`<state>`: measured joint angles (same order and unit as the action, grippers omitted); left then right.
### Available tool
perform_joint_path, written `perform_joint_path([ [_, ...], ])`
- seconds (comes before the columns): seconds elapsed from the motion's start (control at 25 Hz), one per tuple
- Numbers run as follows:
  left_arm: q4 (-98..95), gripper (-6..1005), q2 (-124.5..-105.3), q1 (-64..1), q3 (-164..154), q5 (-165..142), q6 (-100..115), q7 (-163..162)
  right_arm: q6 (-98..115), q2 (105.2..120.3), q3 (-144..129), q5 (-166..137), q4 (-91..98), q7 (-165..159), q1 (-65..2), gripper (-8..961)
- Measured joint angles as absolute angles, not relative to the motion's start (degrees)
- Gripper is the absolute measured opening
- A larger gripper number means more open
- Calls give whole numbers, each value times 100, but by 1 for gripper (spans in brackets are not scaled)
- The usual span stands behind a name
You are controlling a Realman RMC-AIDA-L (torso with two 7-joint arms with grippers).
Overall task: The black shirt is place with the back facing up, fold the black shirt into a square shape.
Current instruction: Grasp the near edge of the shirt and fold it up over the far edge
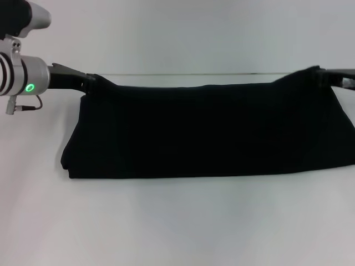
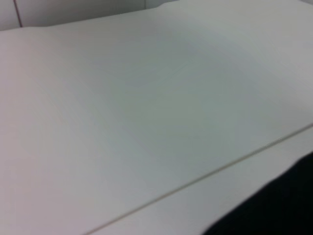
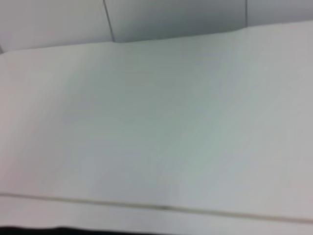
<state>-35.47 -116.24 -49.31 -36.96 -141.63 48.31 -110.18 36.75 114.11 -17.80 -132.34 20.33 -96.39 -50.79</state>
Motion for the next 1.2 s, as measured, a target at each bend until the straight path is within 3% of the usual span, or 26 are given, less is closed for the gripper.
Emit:
perform_joint_path([
  [1.2, -3139, 113, -11716, -5126, -3767, -14170, 3726, -10987, 3038, 11376, -1977, -12961, 1844, -9455, -5359, 53],
])
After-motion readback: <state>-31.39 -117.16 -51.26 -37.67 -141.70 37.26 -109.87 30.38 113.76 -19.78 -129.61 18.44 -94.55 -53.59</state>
